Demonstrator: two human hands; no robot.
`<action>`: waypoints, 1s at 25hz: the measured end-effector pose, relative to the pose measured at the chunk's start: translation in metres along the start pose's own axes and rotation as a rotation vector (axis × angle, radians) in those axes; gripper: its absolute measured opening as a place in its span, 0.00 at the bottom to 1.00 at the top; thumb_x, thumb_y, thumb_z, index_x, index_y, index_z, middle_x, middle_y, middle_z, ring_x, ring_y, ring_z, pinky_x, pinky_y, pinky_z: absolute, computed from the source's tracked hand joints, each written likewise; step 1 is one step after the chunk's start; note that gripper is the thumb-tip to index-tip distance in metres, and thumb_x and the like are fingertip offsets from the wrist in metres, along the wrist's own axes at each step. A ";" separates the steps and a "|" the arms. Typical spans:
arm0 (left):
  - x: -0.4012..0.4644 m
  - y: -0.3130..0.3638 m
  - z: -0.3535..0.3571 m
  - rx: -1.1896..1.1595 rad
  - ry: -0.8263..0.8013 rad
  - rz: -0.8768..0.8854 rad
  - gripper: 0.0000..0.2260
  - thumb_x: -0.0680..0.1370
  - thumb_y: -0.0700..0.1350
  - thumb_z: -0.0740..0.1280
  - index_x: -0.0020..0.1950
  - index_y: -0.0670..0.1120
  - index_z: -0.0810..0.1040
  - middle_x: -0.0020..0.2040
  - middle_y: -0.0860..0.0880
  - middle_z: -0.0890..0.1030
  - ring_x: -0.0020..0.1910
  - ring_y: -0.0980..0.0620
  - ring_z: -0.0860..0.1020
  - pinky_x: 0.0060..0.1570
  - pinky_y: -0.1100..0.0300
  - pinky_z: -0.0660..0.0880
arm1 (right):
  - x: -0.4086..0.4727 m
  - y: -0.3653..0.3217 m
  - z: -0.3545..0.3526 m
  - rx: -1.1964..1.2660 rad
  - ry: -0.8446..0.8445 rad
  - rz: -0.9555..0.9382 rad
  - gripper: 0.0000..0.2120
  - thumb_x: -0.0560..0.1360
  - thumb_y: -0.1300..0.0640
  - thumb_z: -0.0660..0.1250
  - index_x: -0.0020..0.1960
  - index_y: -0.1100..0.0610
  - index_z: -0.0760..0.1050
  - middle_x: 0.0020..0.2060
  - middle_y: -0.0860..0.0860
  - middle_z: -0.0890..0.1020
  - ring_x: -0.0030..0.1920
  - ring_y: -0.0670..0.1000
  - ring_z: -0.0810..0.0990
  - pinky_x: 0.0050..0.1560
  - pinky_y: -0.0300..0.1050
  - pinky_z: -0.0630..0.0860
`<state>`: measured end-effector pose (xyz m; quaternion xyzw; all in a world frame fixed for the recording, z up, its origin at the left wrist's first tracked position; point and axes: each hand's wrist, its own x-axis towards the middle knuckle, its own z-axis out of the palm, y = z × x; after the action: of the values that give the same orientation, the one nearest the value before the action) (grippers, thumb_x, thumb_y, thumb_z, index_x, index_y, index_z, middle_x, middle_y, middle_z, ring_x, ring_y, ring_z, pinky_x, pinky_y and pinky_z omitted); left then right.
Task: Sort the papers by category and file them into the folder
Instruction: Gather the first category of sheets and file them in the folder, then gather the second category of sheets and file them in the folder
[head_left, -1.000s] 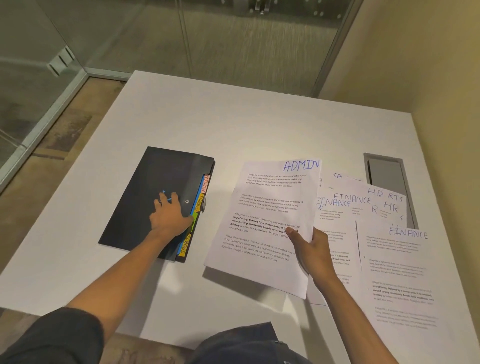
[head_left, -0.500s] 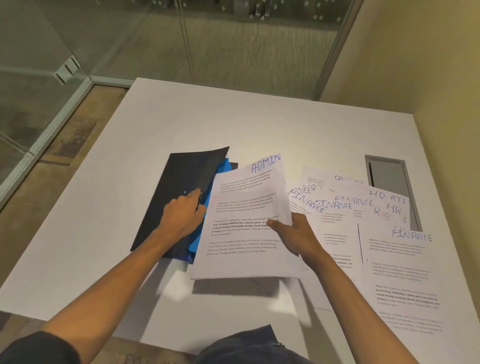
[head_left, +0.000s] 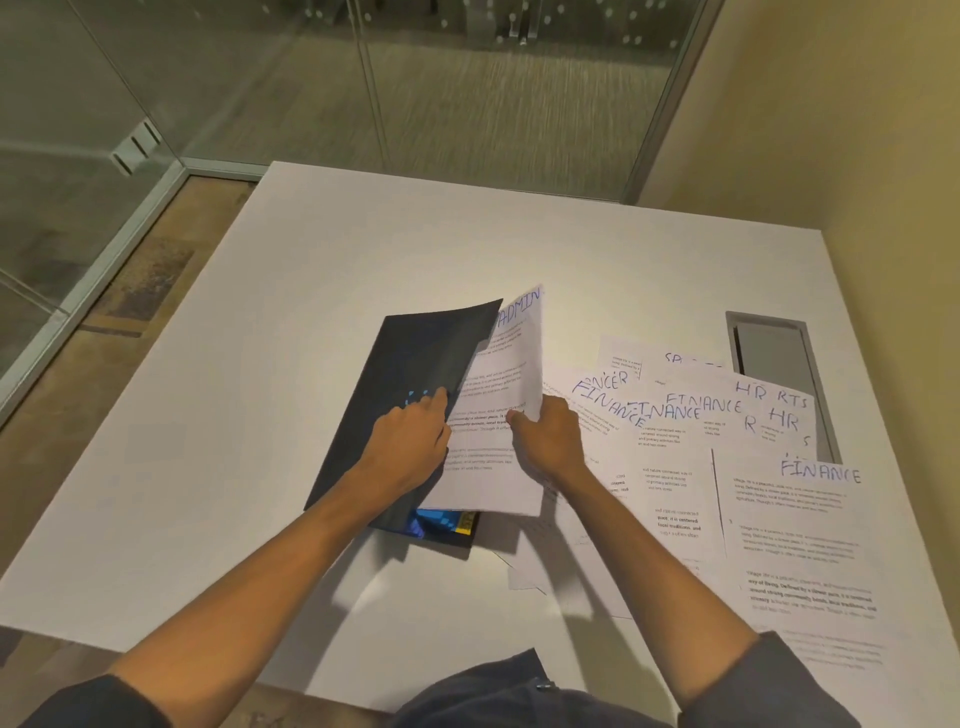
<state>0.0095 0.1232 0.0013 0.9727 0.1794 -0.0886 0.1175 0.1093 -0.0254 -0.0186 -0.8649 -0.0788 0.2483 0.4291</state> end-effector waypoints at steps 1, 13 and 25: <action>0.001 0.003 -0.001 0.011 0.001 -0.004 0.23 0.82 0.51 0.56 0.75 0.44 0.59 0.63 0.44 0.77 0.54 0.44 0.80 0.51 0.52 0.78 | -0.004 0.001 0.008 0.004 0.007 -0.015 0.15 0.79 0.54 0.65 0.62 0.61 0.78 0.54 0.57 0.84 0.48 0.56 0.83 0.33 0.36 0.72; 0.003 0.023 -0.007 0.113 -0.016 -0.003 0.25 0.82 0.48 0.57 0.76 0.44 0.55 0.66 0.42 0.74 0.59 0.42 0.77 0.54 0.51 0.75 | 0.001 -0.020 0.038 0.028 -0.191 0.135 0.08 0.78 0.65 0.60 0.57 0.60 0.69 0.44 0.58 0.81 0.30 0.47 0.80 0.32 0.38 0.78; 0.037 0.009 0.011 0.045 0.018 -0.061 0.23 0.82 0.46 0.54 0.76 0.44 0.57 0.65 0.42 0.74 0.57 0.40 0.77 0.52 0.49 0.75 | -0.006 0.009 0.016 0.104 -0.050 0.052 0.12 0.77 0.60 0.63 0.59 0.55 0.76 0.43 0.51 0.84 0.39 0.51 0.84 0.44 0.46 0.82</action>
<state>0.0457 0.1247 -0.0150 0.9700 0.2077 -0.0876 0.0912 0.0957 -0.0217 -0.0317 -0.8367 -0.0537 0.2846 0.4647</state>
